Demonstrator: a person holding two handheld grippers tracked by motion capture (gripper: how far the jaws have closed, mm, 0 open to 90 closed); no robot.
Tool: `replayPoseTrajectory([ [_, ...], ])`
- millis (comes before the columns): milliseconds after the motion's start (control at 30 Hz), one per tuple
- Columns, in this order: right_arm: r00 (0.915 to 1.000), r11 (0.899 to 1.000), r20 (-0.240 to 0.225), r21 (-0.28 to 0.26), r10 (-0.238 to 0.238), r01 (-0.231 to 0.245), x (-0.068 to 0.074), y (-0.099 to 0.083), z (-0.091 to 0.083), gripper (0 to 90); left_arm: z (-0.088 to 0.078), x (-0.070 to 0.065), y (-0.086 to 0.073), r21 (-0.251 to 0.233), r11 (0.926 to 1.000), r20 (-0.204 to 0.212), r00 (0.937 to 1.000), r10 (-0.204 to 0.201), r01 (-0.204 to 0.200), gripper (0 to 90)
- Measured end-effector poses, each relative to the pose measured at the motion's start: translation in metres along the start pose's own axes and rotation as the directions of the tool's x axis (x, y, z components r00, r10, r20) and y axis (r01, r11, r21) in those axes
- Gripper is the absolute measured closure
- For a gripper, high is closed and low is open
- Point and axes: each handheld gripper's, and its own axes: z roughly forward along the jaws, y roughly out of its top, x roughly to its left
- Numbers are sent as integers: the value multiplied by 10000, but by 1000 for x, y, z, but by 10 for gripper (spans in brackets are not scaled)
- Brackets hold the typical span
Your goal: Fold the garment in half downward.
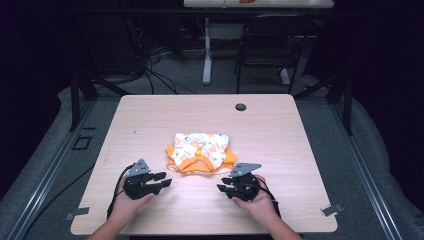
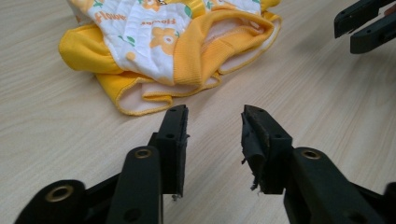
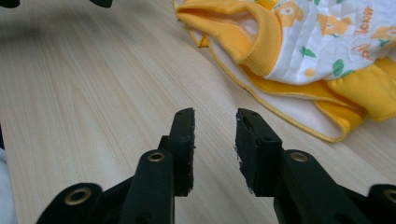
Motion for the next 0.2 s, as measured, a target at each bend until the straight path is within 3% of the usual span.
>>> replayPoseTrajectory([
  [67, 9999, 10000, 128, -29, 75, -75, 0, -2, 2, 621, 1, 1, -1, -13, 10000, -158, 9999, 68, -68, 544],
  [200, 9982, 9996, 535, 39, -265, 263, 3, -4, 5, 537, 4, 2, -4, 203, 9995, -379, 9990, 236, -228, 514],
])
